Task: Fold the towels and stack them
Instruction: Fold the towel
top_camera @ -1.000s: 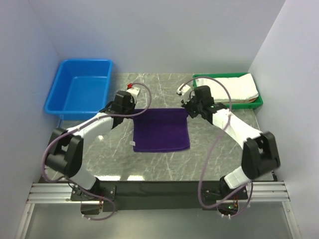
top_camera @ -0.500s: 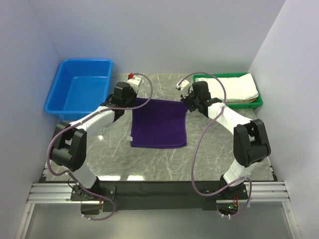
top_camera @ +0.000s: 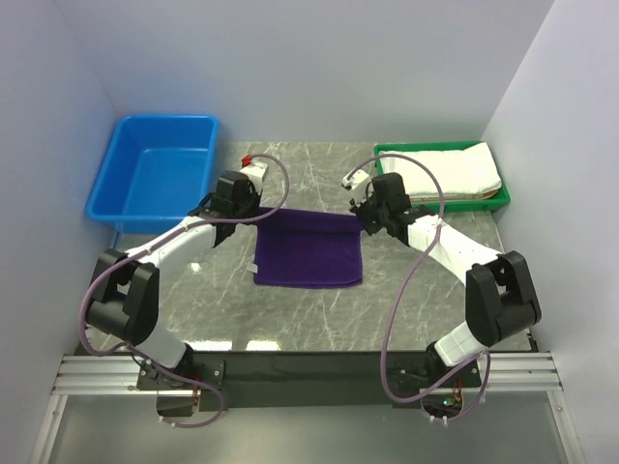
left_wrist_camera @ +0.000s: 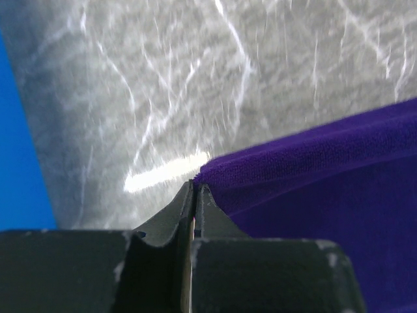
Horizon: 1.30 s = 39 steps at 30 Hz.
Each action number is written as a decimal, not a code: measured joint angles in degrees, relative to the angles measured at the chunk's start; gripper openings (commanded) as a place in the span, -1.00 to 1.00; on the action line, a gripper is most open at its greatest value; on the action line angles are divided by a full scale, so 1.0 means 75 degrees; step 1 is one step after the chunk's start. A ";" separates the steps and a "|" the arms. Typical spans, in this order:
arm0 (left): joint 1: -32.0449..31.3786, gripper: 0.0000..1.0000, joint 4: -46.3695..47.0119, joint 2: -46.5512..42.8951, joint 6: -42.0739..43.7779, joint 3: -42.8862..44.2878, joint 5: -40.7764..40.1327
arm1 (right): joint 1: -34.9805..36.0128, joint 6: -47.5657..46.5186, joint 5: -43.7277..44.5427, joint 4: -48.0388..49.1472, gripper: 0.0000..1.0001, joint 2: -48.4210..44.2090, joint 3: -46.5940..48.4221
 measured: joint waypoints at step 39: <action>-0.0405 -0.99 -0.2894 -0.0714 -0.3421 -0.1172 0.0294 | 0.1320 0.0682 0.0740 -0.2005 -1.00 -0.0274 -0.0938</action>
